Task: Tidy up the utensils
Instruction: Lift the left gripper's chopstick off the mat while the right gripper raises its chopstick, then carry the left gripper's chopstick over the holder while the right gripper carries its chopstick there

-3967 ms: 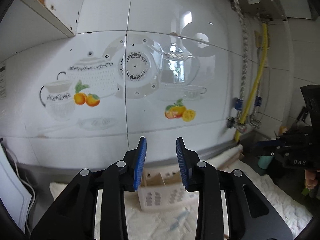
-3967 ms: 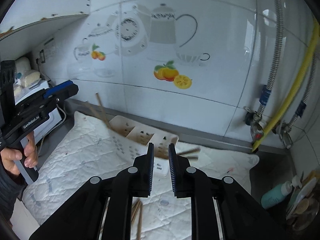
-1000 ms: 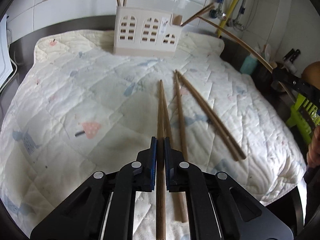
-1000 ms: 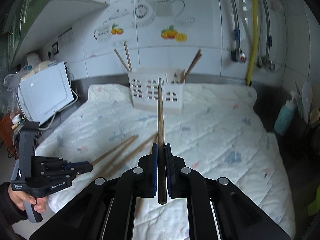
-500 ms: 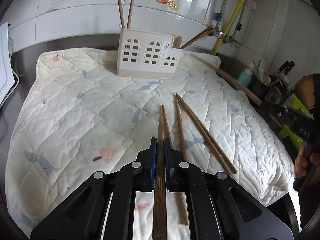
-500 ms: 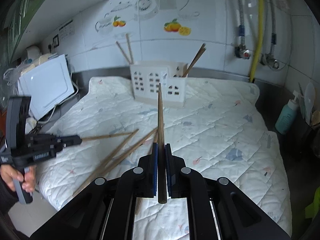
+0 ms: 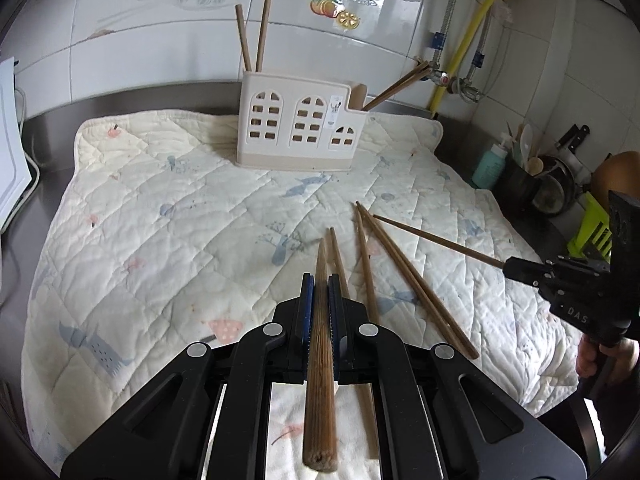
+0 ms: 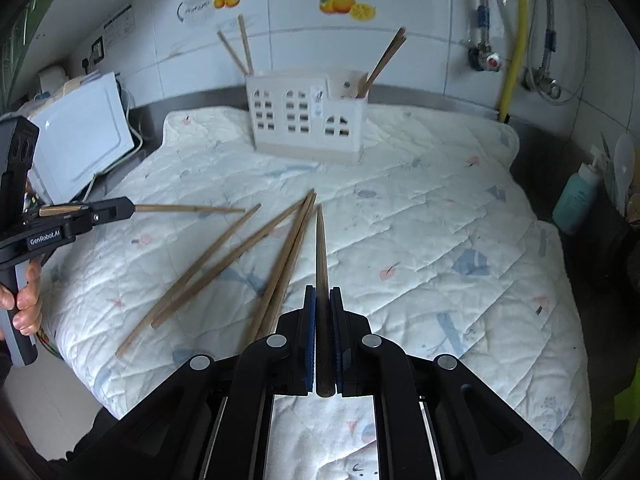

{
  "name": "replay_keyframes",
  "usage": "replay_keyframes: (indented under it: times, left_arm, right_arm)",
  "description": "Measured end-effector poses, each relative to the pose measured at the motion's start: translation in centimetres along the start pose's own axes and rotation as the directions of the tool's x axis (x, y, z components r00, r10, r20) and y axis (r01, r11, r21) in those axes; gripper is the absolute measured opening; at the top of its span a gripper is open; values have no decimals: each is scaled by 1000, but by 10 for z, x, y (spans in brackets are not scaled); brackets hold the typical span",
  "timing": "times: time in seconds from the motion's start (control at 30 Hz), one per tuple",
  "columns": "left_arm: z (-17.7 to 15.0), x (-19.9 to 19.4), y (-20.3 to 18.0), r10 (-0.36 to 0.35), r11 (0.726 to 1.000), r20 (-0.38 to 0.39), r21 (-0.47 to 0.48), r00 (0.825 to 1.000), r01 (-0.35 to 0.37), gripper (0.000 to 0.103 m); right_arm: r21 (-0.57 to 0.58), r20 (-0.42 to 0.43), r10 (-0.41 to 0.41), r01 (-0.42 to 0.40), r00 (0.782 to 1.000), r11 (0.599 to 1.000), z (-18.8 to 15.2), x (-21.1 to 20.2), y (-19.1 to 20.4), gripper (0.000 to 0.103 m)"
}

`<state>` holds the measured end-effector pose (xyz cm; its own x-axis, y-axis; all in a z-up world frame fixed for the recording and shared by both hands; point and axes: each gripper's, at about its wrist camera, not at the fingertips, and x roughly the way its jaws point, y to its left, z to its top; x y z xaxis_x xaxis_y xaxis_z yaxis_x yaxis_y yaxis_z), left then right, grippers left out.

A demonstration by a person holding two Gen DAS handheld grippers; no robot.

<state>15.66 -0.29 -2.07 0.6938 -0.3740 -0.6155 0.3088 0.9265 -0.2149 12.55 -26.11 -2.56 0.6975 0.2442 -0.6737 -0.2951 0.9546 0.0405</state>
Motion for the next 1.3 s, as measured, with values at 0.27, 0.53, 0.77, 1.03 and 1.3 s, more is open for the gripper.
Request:
replay_keyframes:
  times: [0.27,0.53,0.77,1.03,1.3]
  left_arm:
    - [30,-10,-7,12,998,45,65,999,-15,5]
    - [74,-15,-11,15,993,94,113,995,-26,5]
    - [130,-27,-18,21,986,194,157,981,-52,5]
    - [207,-38,-31,18,980,325,182,945,-82,5]
    - [263,-12,-35,81,967,422,185,903,-174,5]
  right_arm:
    - [-23,92,12,-10,996,1000,43,-26,-7,7]
    - [-88,123,7,4,992,996,122,-40,-22,7]
    - [-152,62,3,7,998,988,182,-32,-28,7]
    - [-189,64,17,-5,998,982,230,-18,-19,6]
    - [-196,62,8,4,998,981,272,1,-23,6]
